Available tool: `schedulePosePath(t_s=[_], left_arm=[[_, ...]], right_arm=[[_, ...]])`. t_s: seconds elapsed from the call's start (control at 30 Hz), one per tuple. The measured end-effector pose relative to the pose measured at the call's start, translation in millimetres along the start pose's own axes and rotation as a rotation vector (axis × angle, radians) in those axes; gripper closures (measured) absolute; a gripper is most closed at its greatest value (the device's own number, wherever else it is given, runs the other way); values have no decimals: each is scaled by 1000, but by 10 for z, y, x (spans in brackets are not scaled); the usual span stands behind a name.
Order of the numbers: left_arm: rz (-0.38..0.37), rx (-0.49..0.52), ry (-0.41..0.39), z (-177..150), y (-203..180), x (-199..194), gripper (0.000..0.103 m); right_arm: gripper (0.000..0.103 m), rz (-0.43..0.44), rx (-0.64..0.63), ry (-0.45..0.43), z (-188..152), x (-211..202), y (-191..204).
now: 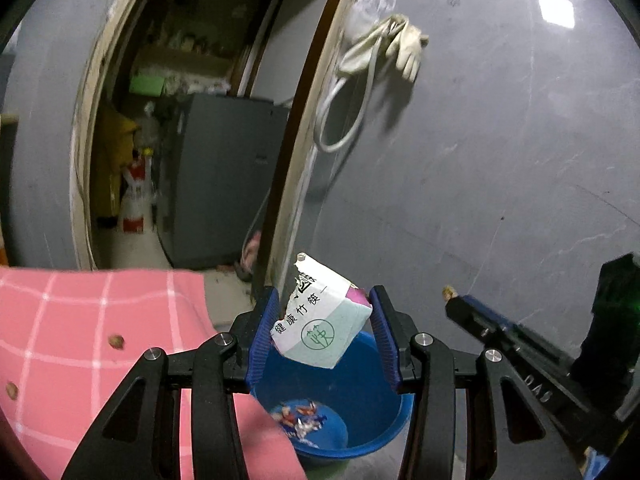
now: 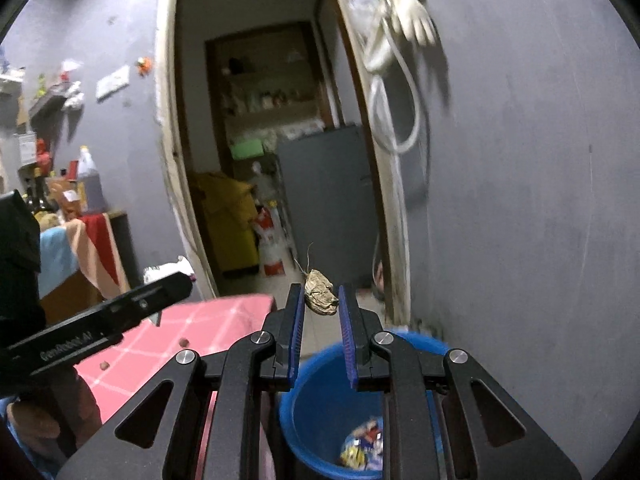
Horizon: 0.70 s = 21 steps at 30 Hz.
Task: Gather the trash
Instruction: 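Lift the card with the left tool while the right tool grasps a brown piece, then open both tools over the blue bucket to drop card and piece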
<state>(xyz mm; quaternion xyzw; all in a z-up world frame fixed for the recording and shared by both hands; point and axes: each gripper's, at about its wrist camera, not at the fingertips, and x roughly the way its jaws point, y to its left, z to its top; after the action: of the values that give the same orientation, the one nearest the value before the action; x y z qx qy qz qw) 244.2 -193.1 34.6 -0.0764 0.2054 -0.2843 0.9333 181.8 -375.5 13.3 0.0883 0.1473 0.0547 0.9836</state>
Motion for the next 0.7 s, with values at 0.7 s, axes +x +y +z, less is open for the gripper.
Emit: schedulePosePath(t_s=[0.7], left_arm=[[5, -111, 345, -559, 307, 973, 58]], right_arm=[[86, -49, 108, 223, -416, 523, -395]])
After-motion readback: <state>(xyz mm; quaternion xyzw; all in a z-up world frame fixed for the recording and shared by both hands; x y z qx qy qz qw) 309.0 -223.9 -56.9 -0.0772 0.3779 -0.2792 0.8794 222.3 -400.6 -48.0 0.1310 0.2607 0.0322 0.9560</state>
